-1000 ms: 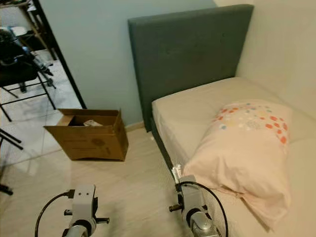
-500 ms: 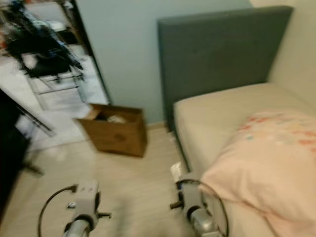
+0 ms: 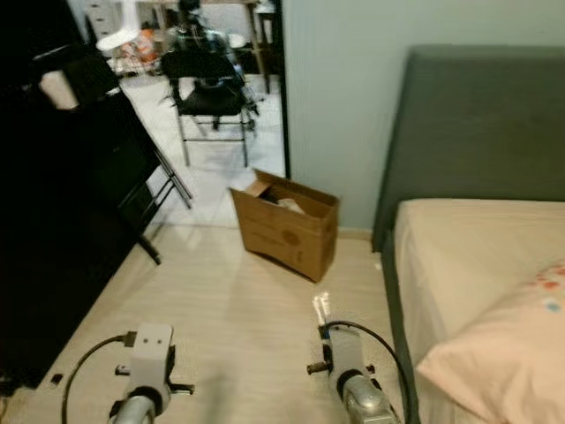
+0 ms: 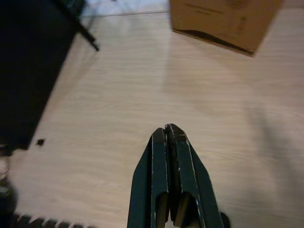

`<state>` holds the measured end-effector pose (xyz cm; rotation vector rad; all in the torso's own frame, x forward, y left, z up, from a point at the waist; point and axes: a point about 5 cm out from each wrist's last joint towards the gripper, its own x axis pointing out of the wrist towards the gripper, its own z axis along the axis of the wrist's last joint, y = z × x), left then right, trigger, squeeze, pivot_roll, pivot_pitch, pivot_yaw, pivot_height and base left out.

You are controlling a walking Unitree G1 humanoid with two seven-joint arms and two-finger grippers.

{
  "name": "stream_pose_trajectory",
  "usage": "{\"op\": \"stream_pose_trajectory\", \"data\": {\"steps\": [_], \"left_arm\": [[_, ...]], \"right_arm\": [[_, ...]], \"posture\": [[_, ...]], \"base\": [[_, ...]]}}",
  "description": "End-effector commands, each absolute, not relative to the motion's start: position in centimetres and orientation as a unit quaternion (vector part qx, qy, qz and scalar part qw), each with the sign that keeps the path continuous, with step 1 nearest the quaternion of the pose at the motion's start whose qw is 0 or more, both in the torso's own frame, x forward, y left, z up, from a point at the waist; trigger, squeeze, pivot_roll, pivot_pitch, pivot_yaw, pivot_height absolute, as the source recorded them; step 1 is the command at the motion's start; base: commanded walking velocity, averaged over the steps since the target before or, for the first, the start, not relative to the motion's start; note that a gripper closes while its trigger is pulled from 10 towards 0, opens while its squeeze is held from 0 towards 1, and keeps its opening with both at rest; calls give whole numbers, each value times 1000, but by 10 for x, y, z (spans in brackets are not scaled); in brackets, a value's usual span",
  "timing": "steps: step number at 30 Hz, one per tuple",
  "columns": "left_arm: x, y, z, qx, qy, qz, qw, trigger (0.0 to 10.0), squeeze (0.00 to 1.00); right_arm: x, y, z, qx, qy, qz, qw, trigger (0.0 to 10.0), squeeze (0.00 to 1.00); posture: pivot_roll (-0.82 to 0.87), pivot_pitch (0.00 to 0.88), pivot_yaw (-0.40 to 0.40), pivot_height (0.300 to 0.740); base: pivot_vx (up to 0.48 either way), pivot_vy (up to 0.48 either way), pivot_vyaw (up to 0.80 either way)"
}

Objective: Clean up the room

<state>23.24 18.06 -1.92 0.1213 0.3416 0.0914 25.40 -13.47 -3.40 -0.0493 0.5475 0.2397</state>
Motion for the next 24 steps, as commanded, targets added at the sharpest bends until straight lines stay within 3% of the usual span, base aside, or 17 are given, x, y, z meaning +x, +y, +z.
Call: {"op": "stream_pose_trajectory", "data": {"steps": [1, 9, 12, 16, 19, 24], "left_arm": [[226, 182, -25, 64, 187, 46, 979, 10000, 0], [224, 185, -27, 67, 199, 56, 976, 10000, 0], [222, 188, -27, 67, 197, 57, 977, 10000, 0], [222, 188, -27, 69, 196, 53, 977, 10000, 0], [223, 186, -24, 70, 188, 36, 979, 10000, 0], [228, 185, -19, 73, 179, 23, 981, 10000, 0]], "right_arm": [[251, -133, -37, -27, 276, 119, 953, 10000, 0], [241, -141, -45, -30, 304, 113, 946, 10000, 0], [222, -140, -57, -119, 352, 264, 890, 10000, 0], [215, -140, -56, -141, 356, 336, 861, 10000, 0], [213, -137, -39, -113, 333, 439, 827, 10000, 0], [223, -130, 1, -54, 273, 495, 823, 10000, 0]], "posture": [[-3, 60, 0, 740], [4, 57, -4, 740], [2, 56, -4, 740], [0, 56, -3, 740], [-5, 53, 1, 740], [-9, 56, 3, 740]], "base": [[0, 0, 800], [0, 0, 761], [0, 0, 0], [0, 0, 0], [0, 0, 0], [0, 0, 0]]}}
